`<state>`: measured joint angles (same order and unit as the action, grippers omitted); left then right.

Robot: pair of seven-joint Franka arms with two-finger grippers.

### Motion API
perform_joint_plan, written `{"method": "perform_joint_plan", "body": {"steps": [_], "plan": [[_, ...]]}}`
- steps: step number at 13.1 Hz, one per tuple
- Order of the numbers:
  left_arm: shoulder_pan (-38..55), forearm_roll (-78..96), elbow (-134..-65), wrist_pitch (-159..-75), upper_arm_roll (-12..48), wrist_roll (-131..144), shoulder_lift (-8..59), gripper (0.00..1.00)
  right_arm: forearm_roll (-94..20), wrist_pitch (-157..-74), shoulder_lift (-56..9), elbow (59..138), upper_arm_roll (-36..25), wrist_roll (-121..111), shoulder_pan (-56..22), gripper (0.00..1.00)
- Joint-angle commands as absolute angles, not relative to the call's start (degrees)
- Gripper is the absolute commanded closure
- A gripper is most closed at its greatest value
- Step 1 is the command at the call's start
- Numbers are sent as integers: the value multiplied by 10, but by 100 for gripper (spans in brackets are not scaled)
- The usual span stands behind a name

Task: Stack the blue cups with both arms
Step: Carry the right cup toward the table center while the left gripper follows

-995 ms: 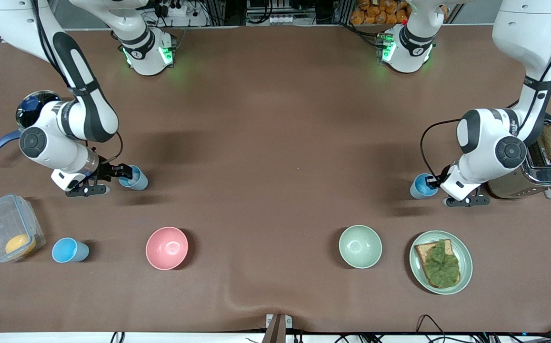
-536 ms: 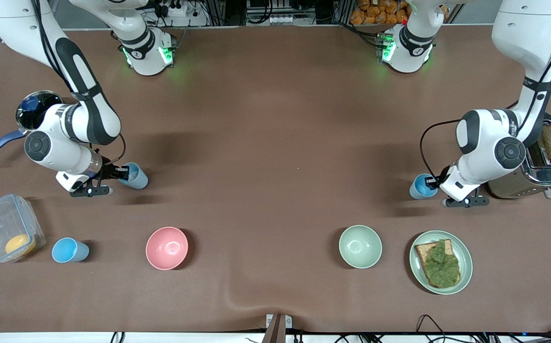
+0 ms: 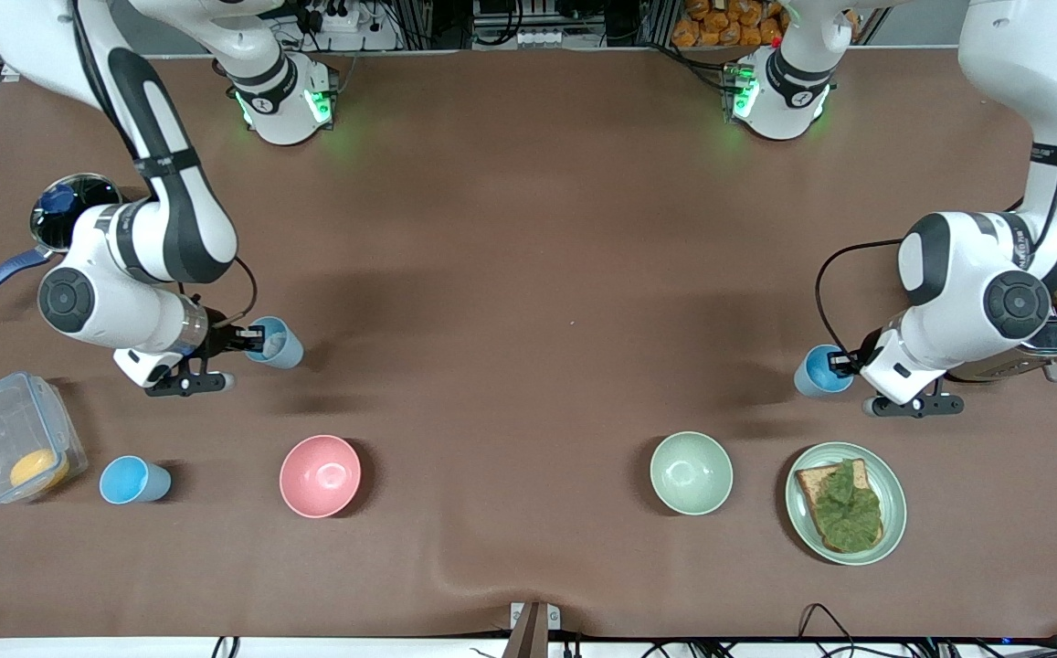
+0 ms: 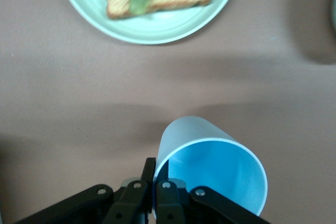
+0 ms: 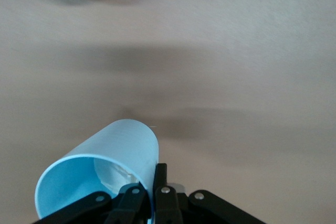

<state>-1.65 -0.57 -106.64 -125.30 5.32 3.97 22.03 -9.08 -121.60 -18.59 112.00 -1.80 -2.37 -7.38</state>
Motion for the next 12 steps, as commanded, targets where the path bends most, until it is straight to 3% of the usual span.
{"method": "perform_joint_plan", "body": {"steps": [1, 4, 6, 9, 12], "plan": [[-16, -6, -1005, -1183, 72, 49, 219, 100, -102, -1194, -177, 1103, -21, 86, -147, 100], [-15, -4, -970, -1151, 89, 54, 219, 100, -140, -1213, -178, 1100, -22, 193, -236, 100], [-15, -6, -949, -1129, 97, 66, 218, 100, -152, -1268, -186, 1100, -22, 305, -312, 100], [-15, -6, -919, -1097, 107, 75, 218, 100, -150, -1333, -240, 1067, -23, 444, -400, 100], [-16, -4, -905, -1081, 119, 91, 212, 100, -147, -1368, -292, 1036, -23, 502, -435, 100]]}}
